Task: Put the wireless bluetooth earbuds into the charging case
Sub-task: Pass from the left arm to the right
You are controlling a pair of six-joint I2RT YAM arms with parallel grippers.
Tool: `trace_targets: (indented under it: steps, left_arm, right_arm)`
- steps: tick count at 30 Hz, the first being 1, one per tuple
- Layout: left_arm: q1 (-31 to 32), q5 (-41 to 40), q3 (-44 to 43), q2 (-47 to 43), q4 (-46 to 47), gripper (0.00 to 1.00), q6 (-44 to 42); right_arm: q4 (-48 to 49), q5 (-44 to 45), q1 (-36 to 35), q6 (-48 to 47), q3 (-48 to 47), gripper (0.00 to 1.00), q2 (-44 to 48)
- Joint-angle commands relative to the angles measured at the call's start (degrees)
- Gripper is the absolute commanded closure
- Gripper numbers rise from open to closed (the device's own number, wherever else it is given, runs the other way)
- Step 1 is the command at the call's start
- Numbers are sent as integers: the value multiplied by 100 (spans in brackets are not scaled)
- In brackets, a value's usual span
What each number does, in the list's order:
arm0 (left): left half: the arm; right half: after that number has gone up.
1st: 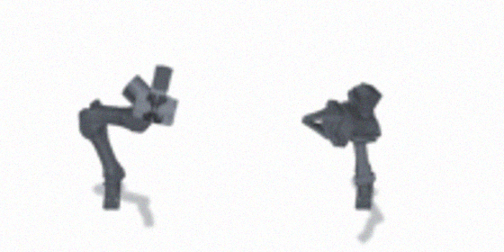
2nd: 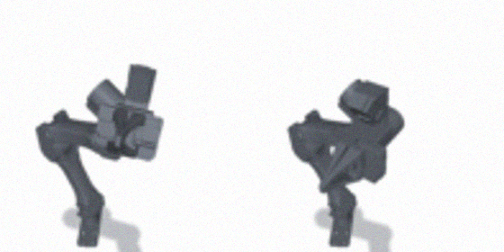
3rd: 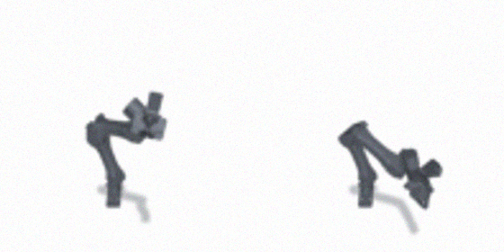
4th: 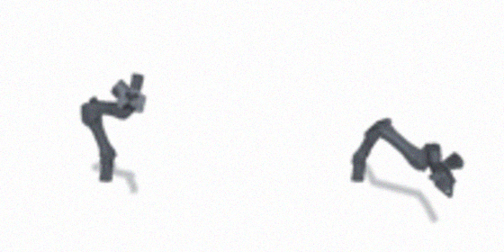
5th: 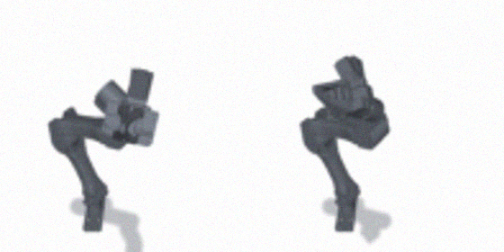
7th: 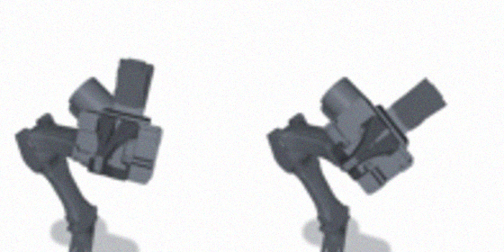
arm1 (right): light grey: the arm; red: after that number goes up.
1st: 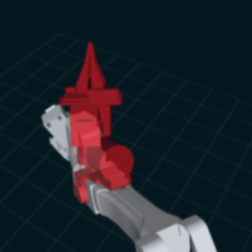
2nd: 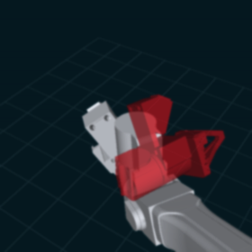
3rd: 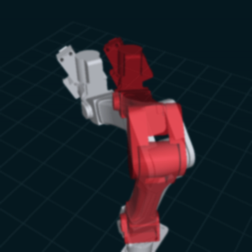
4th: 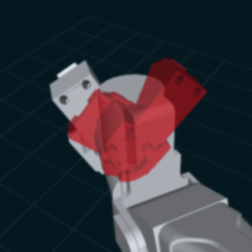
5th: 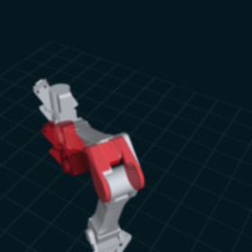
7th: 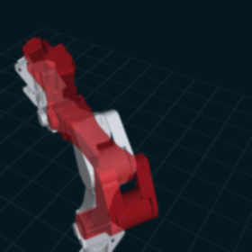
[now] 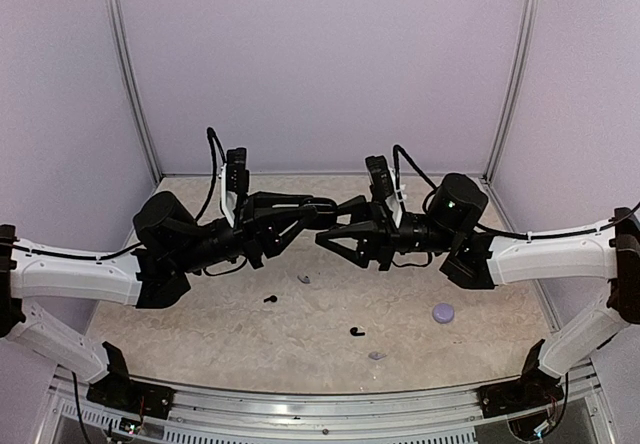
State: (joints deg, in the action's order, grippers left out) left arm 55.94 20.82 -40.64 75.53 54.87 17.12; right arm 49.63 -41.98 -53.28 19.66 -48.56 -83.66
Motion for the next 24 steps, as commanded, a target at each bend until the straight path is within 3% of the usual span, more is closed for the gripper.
trace_targets:
  steps: [1,15,24]
  left_arm:
    - [53,-97,72,24,329,86,13]
    - [83,-333,326,-54,616,84,-84]
    - [79,-568,198,-356,-379,51,-396]
  right_arm:
    - [368,-3,-60,156,-178,59,-90]
    - [900,-47,-66,512,-198,80,-292]
    - [-349,122,-69,-265,-248,88,59]
